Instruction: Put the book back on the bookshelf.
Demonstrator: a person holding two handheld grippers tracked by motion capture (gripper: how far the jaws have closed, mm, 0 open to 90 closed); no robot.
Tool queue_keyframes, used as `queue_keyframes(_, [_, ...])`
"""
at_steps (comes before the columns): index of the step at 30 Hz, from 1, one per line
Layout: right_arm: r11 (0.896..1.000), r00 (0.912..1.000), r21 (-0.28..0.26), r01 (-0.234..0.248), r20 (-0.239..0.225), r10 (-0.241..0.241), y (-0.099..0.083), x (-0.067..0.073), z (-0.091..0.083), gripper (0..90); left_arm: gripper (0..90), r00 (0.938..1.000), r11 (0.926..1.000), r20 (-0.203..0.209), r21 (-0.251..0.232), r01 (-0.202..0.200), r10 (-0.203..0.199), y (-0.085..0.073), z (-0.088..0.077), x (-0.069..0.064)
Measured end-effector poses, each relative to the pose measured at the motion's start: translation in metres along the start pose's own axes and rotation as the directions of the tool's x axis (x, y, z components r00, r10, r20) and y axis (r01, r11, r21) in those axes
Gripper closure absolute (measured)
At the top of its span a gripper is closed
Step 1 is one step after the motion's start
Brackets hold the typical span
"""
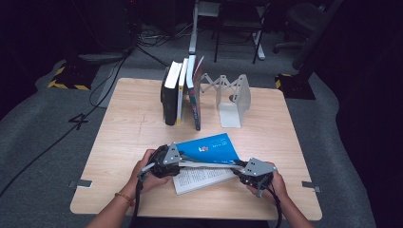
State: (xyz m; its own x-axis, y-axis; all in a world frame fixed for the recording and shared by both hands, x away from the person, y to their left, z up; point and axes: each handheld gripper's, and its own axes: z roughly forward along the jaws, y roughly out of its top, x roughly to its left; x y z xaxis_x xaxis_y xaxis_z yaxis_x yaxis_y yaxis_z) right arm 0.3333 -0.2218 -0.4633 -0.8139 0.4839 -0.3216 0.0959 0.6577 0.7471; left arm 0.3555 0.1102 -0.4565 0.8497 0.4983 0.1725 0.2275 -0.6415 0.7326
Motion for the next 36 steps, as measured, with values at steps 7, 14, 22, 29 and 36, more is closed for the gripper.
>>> queue_keyframes(7, [0.999,0.9997,0.031,0.018,0.018,-0.018,0.009,0.003,0.000,68.3,40.5,0.9995,0.9991,-0.022,-0.035,-0.023,0.023,0.002,-0.011,-0.019])
queue_keyframes(14, [0.998,0.9989,0.051,0.041,0.020,-0.042,0.016,0.006,0.001,68.2,51.9,0.9981,0.9959,-0.018,-0.068,-0.060,0.058,0.015,-0.014,-0.036])
queue_keyframes(22, [0.998,0.9989,0.046,0.042,-0.024,-0.041,0.018,-0.002,0.002,61.9,67.3,0.9972,0.9960,0.033,-0.062,-0.065,0.067,0.011,-0.012,-0.031])
queue_keyframes(29, [0.999,0.9941,-0.004,-0.033,-0.104,0.032,-0.004,-0.028,0.000,56.6,69.7,0.9950,0.9956,0.063,-0.058,-0.073,0.077,0.005,-0.014,-0.023])
queue_keyframes(36, [0.998,0.9965,-0.069,0.008,-0.083,-0.014,-0.006,-0.032,-0.001,63.6,69.8,0.9921,0.9972,0.111,-0.054,-0.051,0.057,0.001,-0.018,-0.011])
